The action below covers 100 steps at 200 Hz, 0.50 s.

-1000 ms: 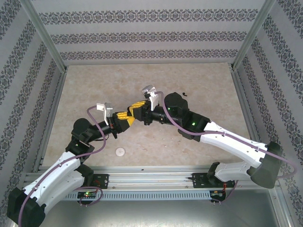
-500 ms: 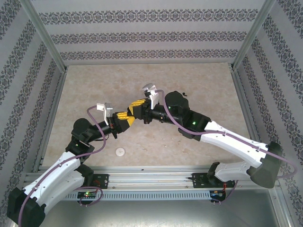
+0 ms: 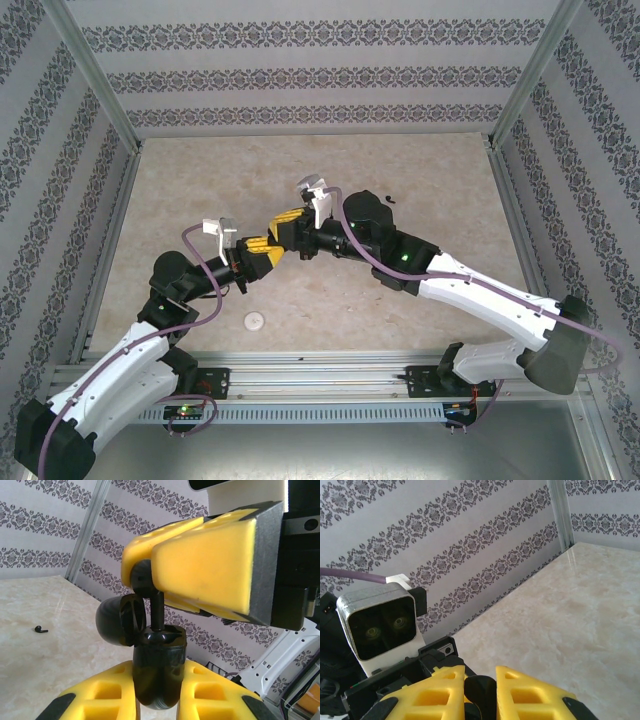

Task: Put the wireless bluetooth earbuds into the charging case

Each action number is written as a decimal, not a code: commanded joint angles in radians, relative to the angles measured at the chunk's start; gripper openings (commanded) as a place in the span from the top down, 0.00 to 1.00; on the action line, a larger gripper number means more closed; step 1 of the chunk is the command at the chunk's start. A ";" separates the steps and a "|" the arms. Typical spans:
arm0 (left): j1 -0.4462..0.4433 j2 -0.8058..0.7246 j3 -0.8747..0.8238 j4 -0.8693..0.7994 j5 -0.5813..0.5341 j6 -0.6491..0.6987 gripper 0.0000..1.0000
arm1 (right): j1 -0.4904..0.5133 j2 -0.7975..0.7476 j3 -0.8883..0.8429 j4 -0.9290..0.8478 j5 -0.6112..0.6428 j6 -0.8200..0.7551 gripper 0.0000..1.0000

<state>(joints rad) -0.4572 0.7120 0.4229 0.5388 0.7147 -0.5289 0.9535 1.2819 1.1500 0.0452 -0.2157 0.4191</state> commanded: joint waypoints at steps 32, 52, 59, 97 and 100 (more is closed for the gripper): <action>-0.008 -0.011 -0.001 0.041 0.003 0.007 1.00 | 0.015 0.001 -0.038 0.060 -0.035 0.067 0.83; -0.008 -0.011 0.000 0.039 0.002 0.010 1.00 | 0.019 -0.004 -0.051 0.058 -0.033 0.070 0.83; -0.008 -0.011 0.000 0.039 0.000 0.010 1.00 | 0.021 -0.006 -0.055 0.053 -0.032 0.072 0.83; -0.008 -0.011 0.005 0.032 -0.002 0.017 1.00 | 0.034 -0.029 -0.072 0.016 -0.010 0.055 0.83; -0.009 -0.011 0.005 0.032 -0.003 0.019 1.00 | 0.034 -0.030 -0.073 0.012 -0.009 0.054 0.83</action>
<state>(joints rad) -0.4572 0.7116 0.4210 0.5224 0.7177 -0.5282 0.9581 1.2716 1.1034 0.0990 -0.2134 0.4690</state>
